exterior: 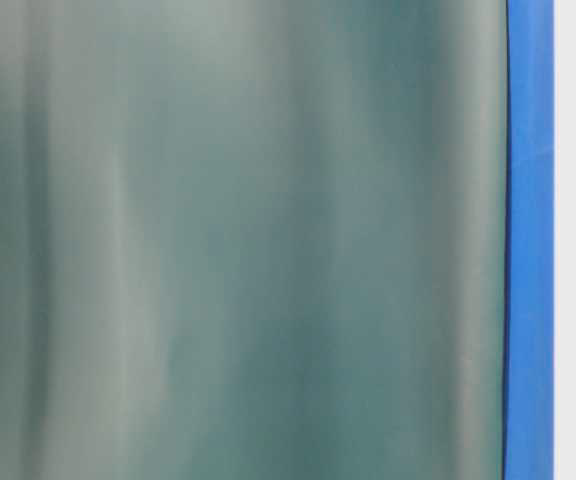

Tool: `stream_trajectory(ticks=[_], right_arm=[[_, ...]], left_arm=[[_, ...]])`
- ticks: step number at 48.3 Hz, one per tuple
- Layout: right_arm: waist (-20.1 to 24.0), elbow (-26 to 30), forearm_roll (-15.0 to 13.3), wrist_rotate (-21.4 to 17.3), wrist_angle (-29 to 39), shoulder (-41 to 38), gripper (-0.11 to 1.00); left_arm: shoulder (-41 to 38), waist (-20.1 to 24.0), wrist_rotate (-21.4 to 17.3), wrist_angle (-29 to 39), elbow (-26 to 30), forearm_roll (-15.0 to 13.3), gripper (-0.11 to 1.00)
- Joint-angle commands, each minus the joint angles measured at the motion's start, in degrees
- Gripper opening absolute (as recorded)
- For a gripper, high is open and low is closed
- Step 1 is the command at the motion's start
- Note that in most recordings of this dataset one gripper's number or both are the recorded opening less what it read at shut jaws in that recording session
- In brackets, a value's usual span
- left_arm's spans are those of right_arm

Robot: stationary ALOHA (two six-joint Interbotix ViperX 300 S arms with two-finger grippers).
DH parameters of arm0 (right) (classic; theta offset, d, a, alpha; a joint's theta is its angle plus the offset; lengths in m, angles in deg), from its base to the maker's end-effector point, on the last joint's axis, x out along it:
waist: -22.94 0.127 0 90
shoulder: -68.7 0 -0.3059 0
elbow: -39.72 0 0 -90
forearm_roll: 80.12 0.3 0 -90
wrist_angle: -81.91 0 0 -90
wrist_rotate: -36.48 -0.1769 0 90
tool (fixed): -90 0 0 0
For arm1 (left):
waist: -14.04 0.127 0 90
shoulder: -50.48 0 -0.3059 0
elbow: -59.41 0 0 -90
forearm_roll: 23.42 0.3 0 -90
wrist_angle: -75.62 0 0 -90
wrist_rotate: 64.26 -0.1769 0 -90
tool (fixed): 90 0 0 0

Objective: Touch the tip of the soldering iron to the mark.
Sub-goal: 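Move the right gripper down over the red-handled soldering iron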

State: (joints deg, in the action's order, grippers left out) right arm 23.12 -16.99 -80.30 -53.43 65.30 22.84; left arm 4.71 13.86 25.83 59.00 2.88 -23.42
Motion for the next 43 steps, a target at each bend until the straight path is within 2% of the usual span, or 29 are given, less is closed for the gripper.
stream_trajectory(ticks=[1,7,13,18,32,37,43], right_arm=[[-0.09,1.76,0.26,-0.70,-0.18,-0.62,0.00],[-0.09,2.64,0.18,-0.70,2.99,-1.14,-0.06],[0.44,3.78,0.35,-1.32,4.83,-1.67,-0.06],[1.49,4.66,0.35,-3.25,5.19,-2.81,-0.06],[4.13,8.09,0.35,-5.45,4.83,-10.55,-0.05],[5.98,10.72,0.35,-5.45,4.57,-14.85,0.04],[8.09,13.89,0.53,-5.63,4.57,-20.48,0.33]], left_arm=[[-0.26,-1.14,0.35,-0.44,0.88,0.09,0.00],[-0.26,-1.32,0.35,-0.35,0.62,0.00,0.00],[-0.26,-1.32,0.35,-0.44,0.62,0.00,0.00],[-0.26,-1.32,0.26,-0.44,0.44,0.09,0.00],[-0.26,-1.05,0.00,-0.44,0.26,0.09,0.00],[-0.18,-0.97,0.00,-0.44,0.18,0.09,0.00],[-0.18,-0.97,0.00,-0.44,-0.09,0.09,0.00]])
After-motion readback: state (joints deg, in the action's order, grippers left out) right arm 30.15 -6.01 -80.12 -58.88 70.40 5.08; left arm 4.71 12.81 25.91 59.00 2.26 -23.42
